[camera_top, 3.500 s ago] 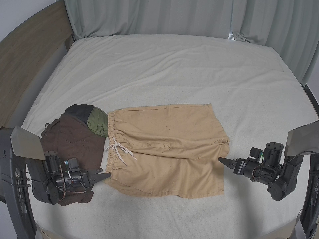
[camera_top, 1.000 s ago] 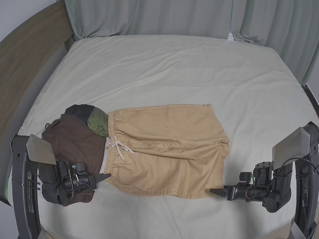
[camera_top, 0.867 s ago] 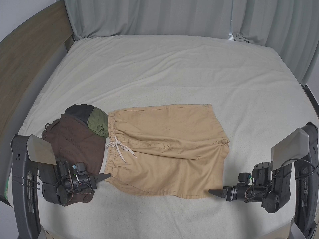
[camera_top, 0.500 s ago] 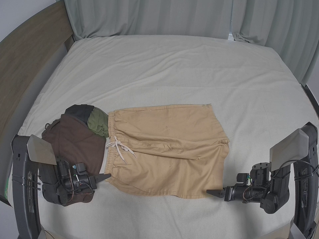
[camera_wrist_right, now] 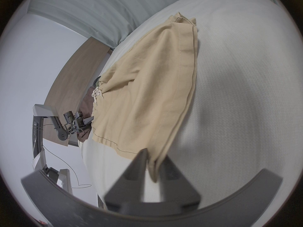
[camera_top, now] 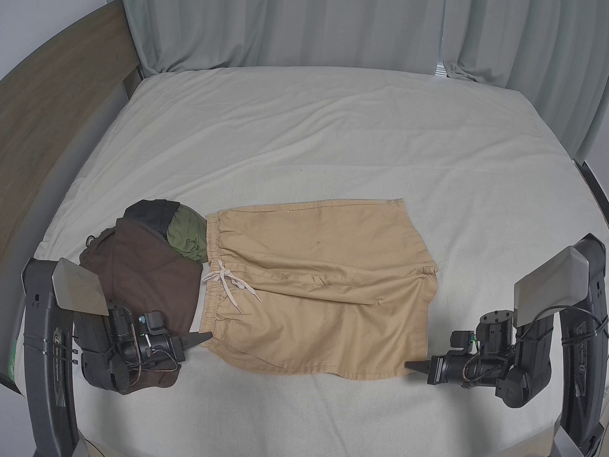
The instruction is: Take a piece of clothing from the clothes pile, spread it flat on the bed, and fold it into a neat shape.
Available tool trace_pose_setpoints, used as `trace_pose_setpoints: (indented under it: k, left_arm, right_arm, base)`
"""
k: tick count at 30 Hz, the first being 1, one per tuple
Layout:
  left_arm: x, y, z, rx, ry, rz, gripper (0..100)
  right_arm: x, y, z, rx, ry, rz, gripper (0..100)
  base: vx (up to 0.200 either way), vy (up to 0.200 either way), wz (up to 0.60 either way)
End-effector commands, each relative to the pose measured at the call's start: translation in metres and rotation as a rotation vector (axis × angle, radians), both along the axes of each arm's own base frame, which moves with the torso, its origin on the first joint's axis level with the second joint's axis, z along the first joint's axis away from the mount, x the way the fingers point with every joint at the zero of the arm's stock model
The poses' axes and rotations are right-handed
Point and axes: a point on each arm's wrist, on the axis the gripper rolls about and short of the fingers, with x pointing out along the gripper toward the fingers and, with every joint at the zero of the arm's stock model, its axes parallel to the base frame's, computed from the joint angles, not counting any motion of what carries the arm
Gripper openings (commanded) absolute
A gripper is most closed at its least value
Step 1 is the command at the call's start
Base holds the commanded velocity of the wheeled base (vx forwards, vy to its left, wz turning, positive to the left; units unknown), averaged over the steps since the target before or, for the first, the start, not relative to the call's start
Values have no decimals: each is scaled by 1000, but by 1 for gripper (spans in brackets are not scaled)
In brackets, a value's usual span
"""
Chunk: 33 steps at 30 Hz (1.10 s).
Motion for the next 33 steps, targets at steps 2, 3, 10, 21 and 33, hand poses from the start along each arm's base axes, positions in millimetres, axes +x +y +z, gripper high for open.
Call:
trace_pose_setpoints:
  k: [2,3,10,21,33]
  left_arm:
    - [0,0,-1,-2,5,1,0]
    - [0,1,-1,-2,4,2,0]
    - [-2,0,-1,2,3,-3,0]
    - [-21,0,0,8,42,-25,0]
    - [-45,6,18,1,52,-44,0]
  right_arm:
    - [1,-2,2,1,-12,-8,0]
    - [1,-3,2,0,-11,-10,0]
    - [-3,-4,8,-8,-17,-20,0]
    - [-28,-11,15,-57,38,-42,0]
    - [-46,-10,15,-77,98,-21,0]
  base:
    - [0,0,0]
    - [0,0,0]
    - [0,0,0]
    - [0,0,0]
    - [0,0,0]
